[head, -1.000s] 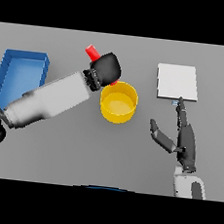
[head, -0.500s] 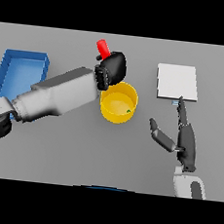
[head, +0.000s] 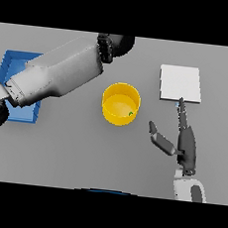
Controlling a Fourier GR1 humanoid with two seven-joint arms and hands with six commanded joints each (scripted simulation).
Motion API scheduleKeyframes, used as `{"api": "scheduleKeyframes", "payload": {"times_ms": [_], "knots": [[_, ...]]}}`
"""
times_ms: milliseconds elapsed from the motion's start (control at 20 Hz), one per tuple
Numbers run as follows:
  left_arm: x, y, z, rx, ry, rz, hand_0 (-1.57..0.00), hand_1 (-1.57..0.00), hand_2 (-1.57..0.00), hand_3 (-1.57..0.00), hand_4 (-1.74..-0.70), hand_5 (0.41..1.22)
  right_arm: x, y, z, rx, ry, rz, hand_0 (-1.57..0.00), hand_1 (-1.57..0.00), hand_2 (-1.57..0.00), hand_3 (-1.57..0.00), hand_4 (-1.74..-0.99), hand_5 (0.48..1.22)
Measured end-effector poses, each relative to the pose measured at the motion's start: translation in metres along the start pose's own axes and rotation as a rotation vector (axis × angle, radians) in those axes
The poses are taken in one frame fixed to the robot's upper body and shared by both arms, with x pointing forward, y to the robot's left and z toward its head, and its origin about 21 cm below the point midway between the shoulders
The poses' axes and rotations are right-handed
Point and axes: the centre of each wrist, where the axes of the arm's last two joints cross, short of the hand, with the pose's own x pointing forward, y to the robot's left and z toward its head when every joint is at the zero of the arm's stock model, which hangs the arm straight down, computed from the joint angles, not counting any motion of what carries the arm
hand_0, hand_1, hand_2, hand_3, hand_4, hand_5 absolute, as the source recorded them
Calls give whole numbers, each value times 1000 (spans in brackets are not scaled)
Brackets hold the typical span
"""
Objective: Pick up the red beaker and tilt it to pour out 1 green nut into yellow bowl. Pick up the yellow bowl and place it on the metallic measuring scale.
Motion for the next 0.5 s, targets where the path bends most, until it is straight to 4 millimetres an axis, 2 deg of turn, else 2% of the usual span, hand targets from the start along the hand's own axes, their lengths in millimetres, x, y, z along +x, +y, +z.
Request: {"api": "scheduleKeyframes", "payload": {"times_ms": [50, 150, 300, 400, 500], "knots": [[-20, 1, 4, 11, 41, 8, -1571, -1571, -1461, -1041, -1699, 1221, 0, 0, -1, -2, -3, 3, 1, 1, 1, 1, -1186, 596], [-60, 3, 15, 26, 96, 59, -1571, -1571, -1501, -1232, -1705, 1221, -1, -5, -3, 0, 6, -23, 1, 1, 1, 1, -1181, 593], [-102, -4, 25, 0, 244, 232, -1571, -1571, -1535, -1397, -1720, 1221, -1, -6, -6, 16, -1, -56, 1, 1, 1, 1, -1193, 597], [-127, -27, 37, -12, 351, 432, -1571, -1571, -1548, -1379, -1727, 1221, -2, -4, -6, 23, -5, -62, 1, 1, 1, 1, -1199, 594], [-145, -64, 52, -36, 497, 685, -1571, -1571, -1556, -1360, -1732, 1221, -1, -4, -4, 24, -4, -62, 1, 1, 1, 1, -1222, 592]]}}
